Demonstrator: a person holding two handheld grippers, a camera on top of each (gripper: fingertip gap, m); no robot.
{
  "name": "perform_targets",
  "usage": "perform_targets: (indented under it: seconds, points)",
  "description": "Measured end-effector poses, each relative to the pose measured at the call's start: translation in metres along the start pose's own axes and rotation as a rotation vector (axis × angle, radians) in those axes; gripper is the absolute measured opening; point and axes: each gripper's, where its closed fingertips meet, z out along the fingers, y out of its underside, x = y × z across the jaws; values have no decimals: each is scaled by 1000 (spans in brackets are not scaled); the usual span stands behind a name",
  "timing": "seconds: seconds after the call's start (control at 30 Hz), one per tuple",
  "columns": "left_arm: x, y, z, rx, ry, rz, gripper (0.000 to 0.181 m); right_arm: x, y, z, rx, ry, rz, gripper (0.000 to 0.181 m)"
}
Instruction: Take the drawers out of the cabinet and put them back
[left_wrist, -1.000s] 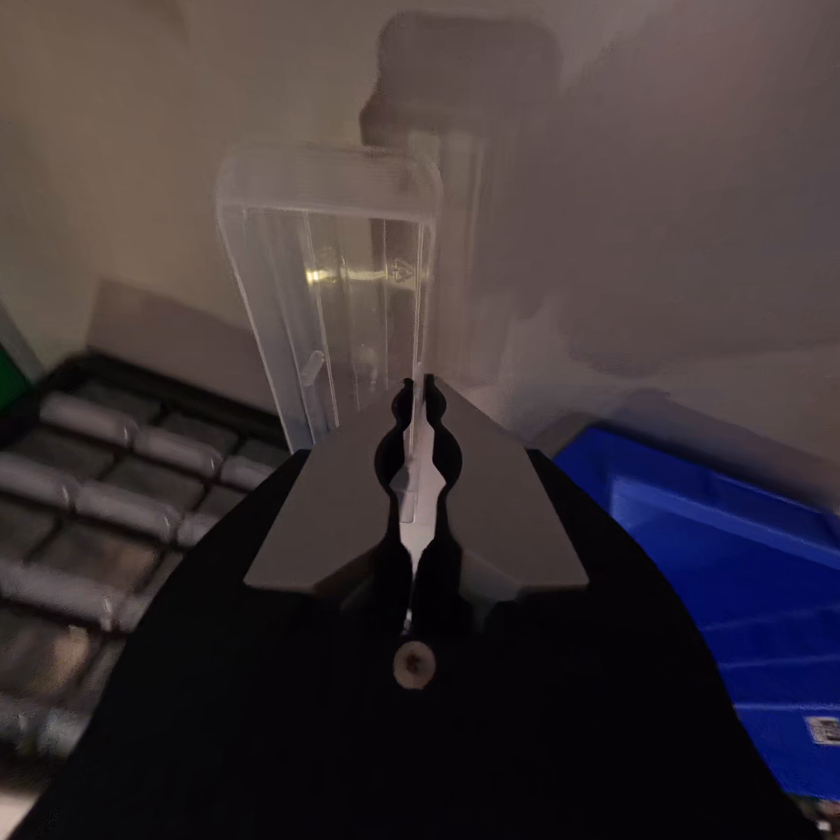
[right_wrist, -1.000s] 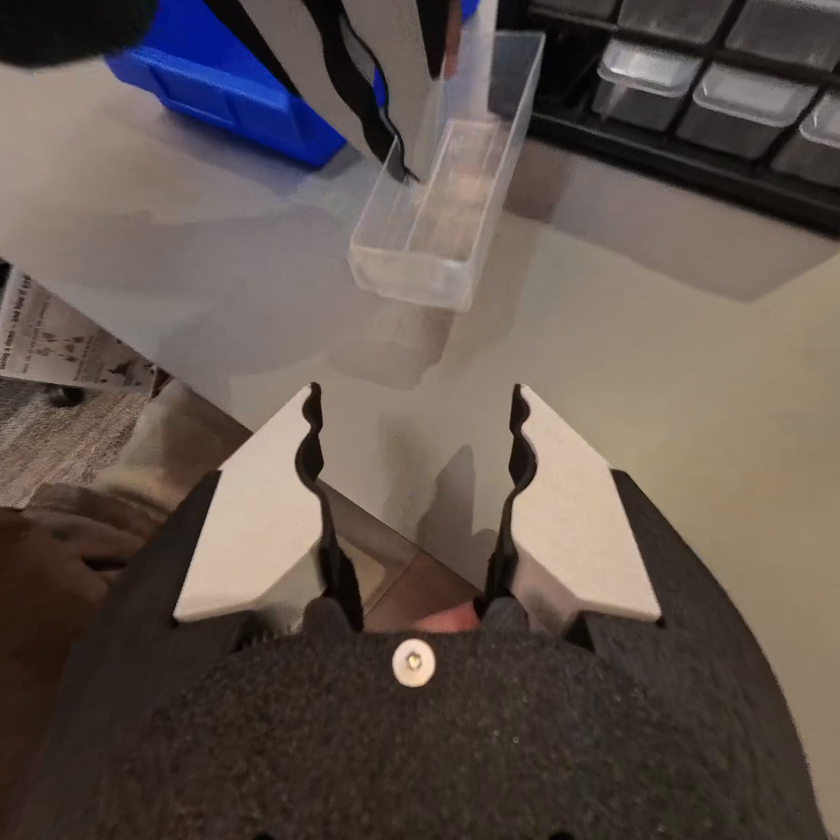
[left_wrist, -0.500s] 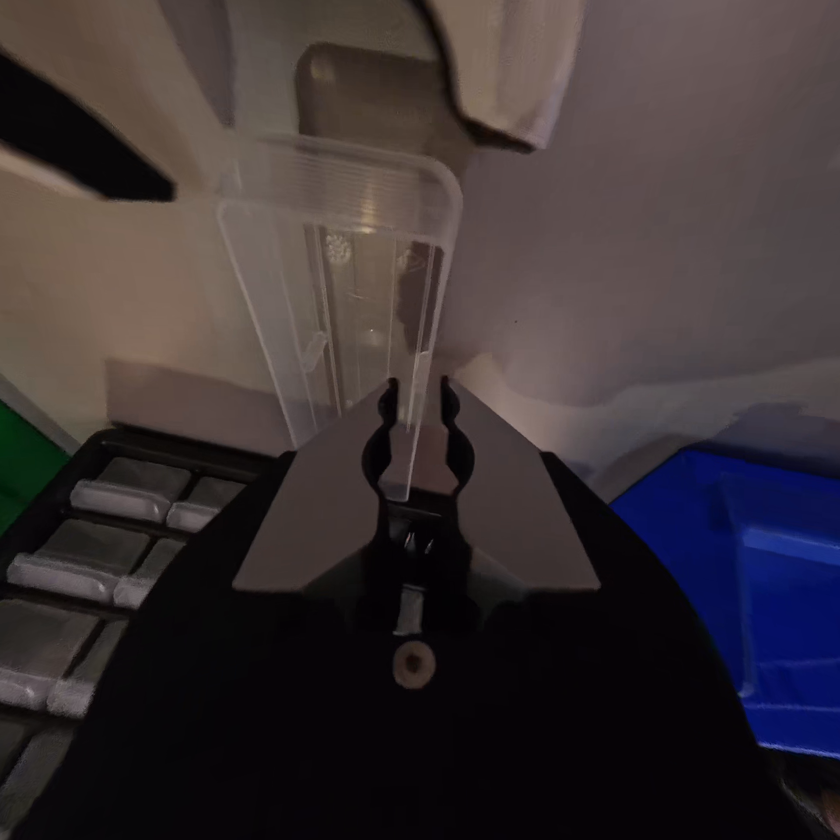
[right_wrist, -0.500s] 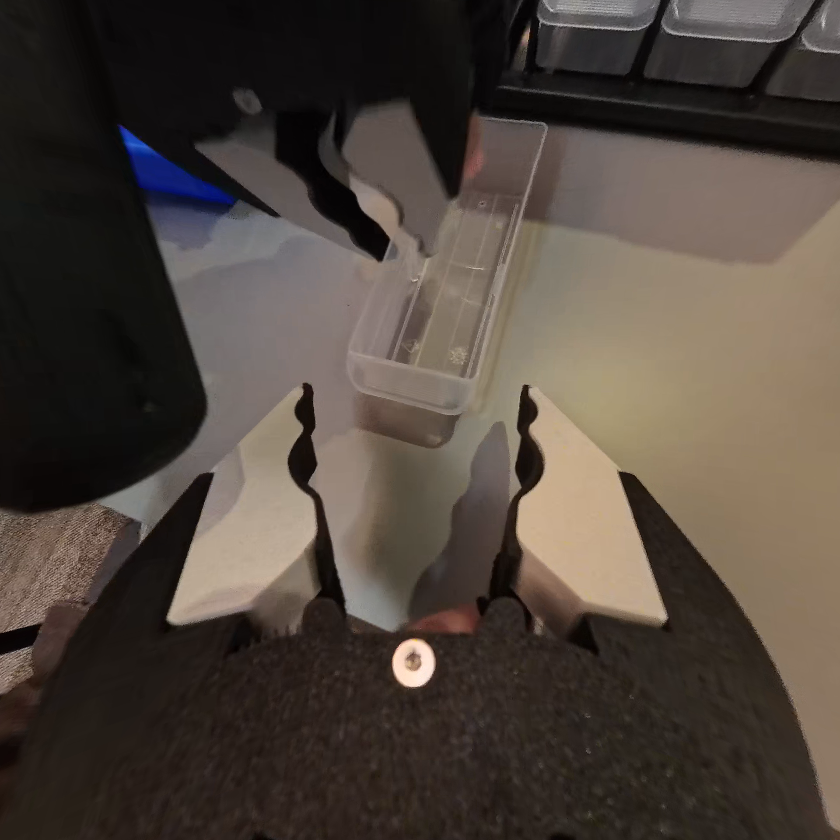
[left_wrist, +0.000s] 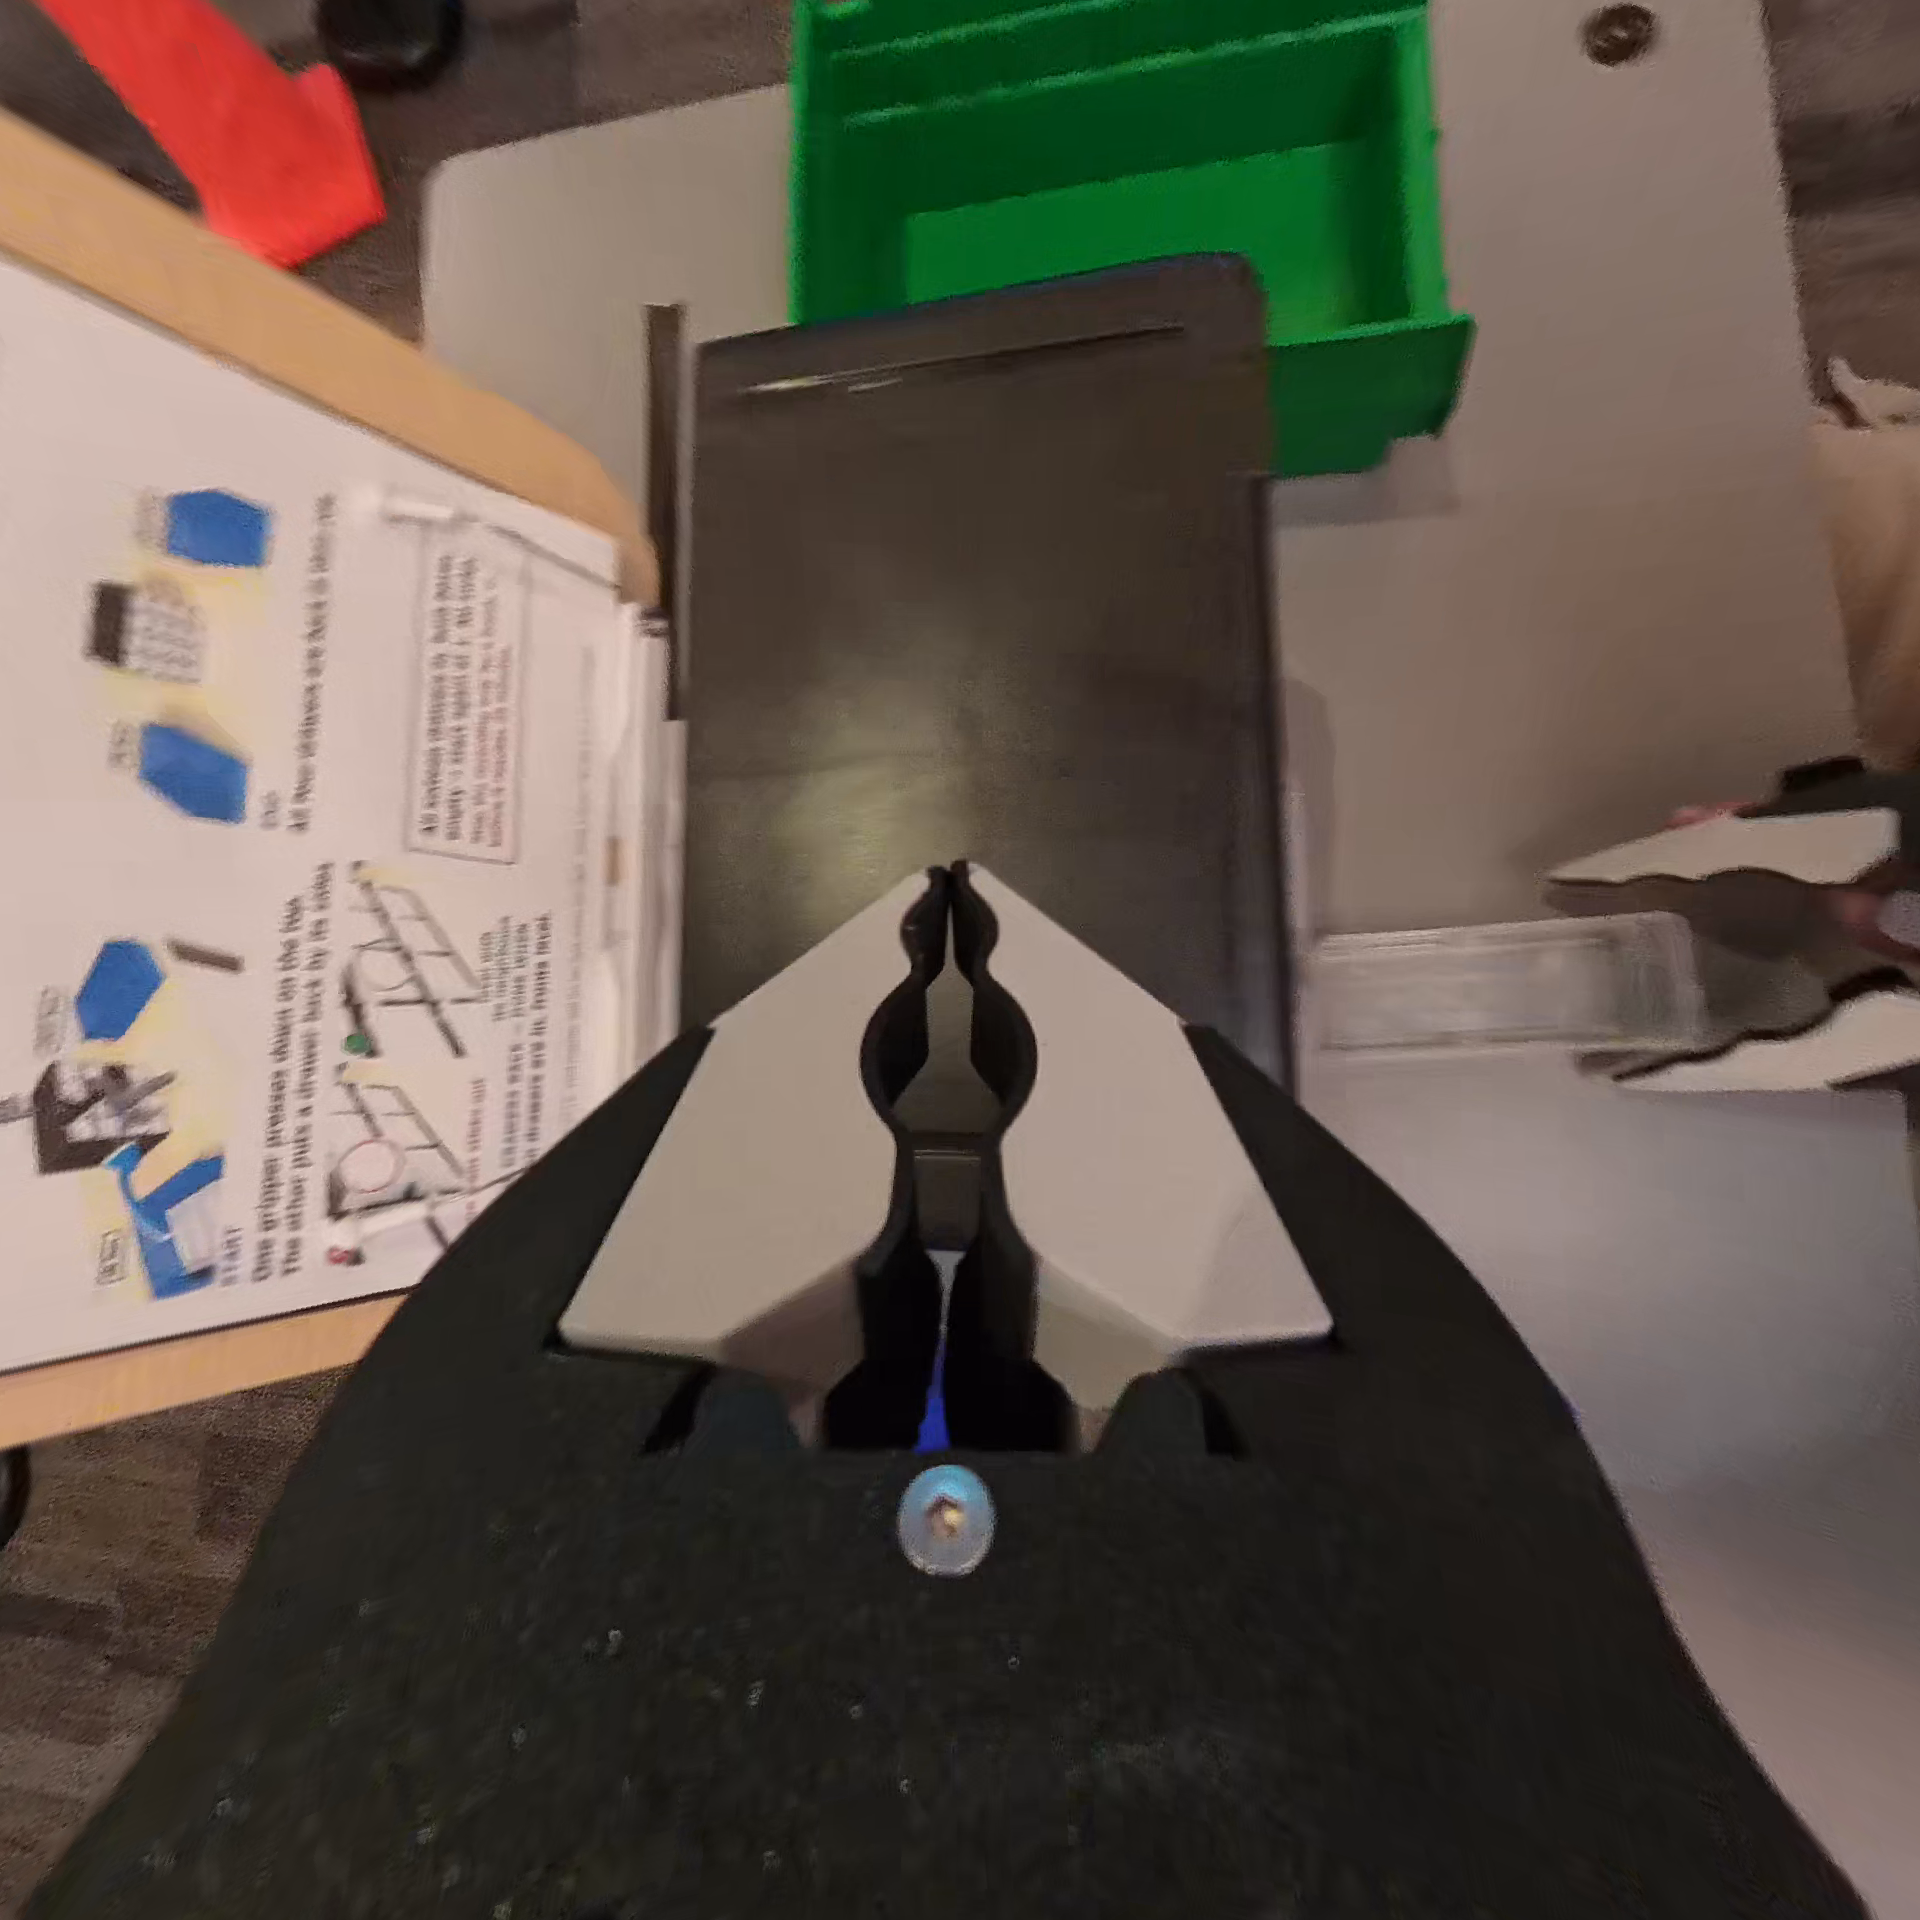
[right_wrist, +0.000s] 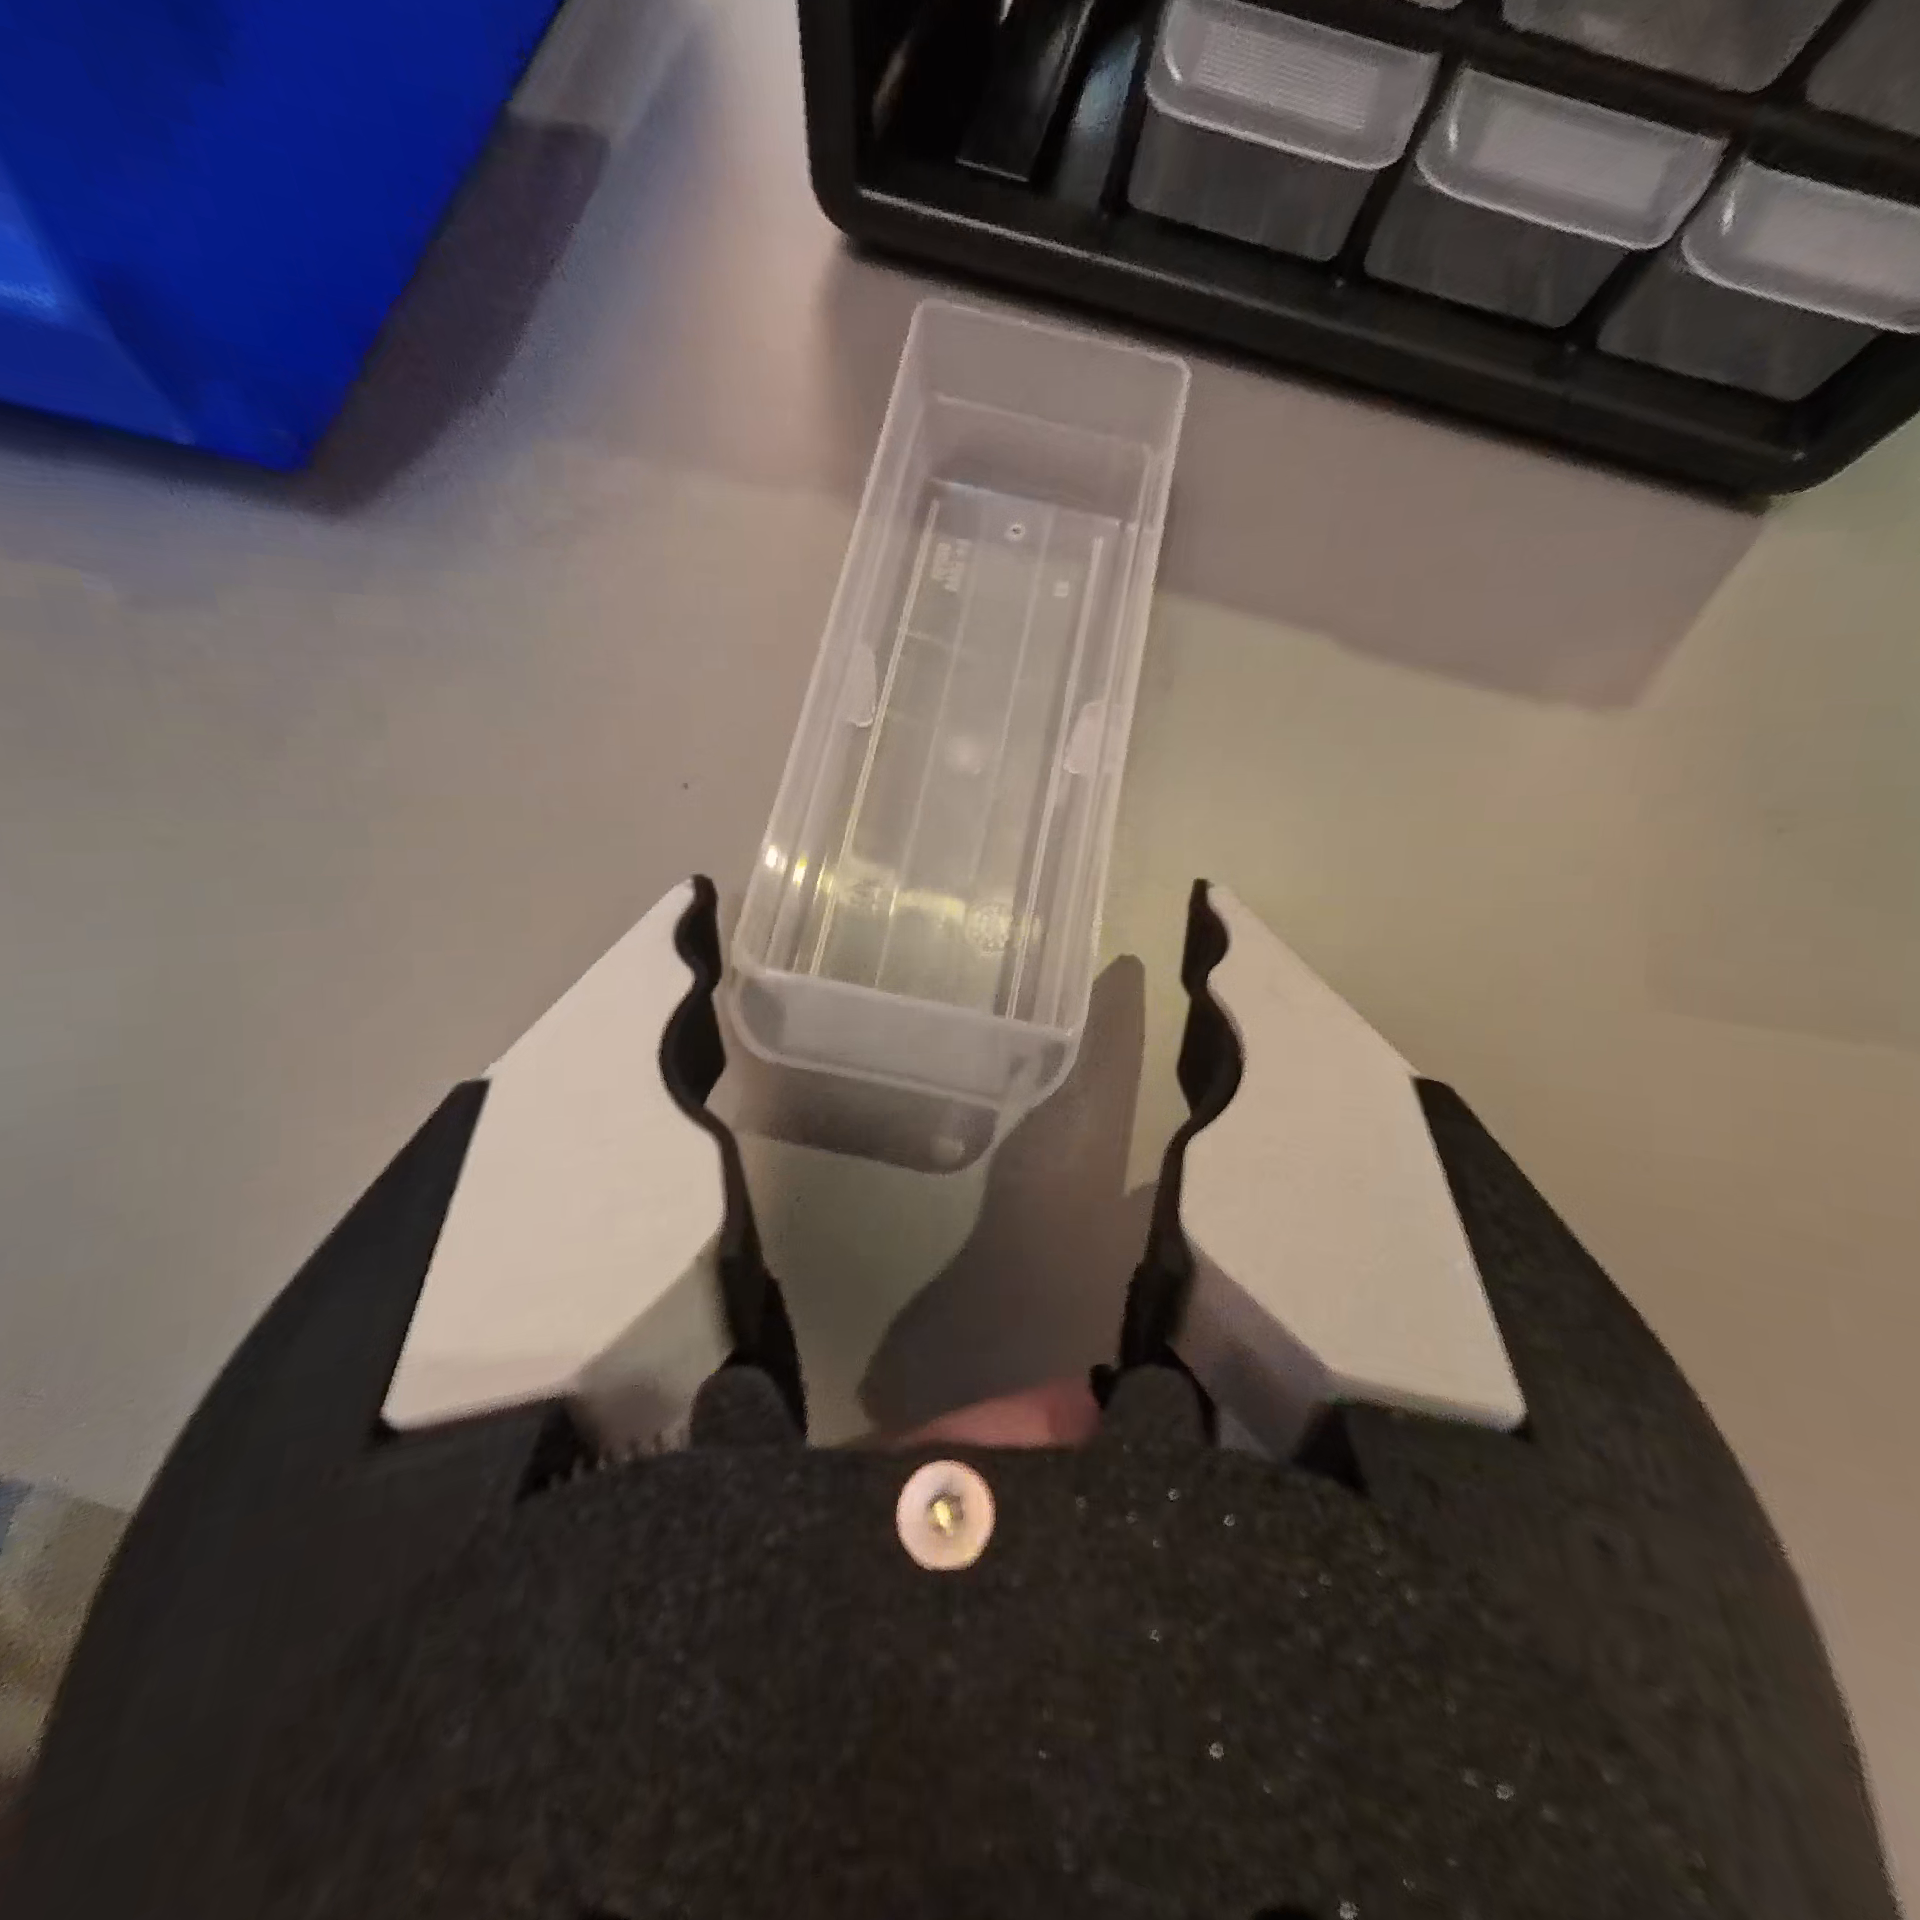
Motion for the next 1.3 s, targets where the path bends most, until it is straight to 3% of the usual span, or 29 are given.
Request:
perform_targets:
  seconds: [0.1,0.27,0.43,0.5,0.73,0.97,1.3]
  points:
    - [-14,13,13,-19,32,-78,0,-1,-6,0,25,-19,38,89]
    - [-17,36,43,-99,-43,-97,0,1,-10,4,-50,-15,41,89]
    - [-9,34,43,-113,-53,-81,0,-6,-1,8,-119,-44,82,87]
    - [-8,36,42,-143,-61,-60,0,-6,2,11,-123,-43,87,70]
    - [-9,38,40,-152,-71,-57,0,1,-2,13,-151,-40,86,65]
    - [-9,38,41,-119,-54,-91,0,-1,-44,7,-42,-41,97,64]
    - [-9,38,41,-146,-55,-89,0,-12,-65,31,-169,-122,214,65]
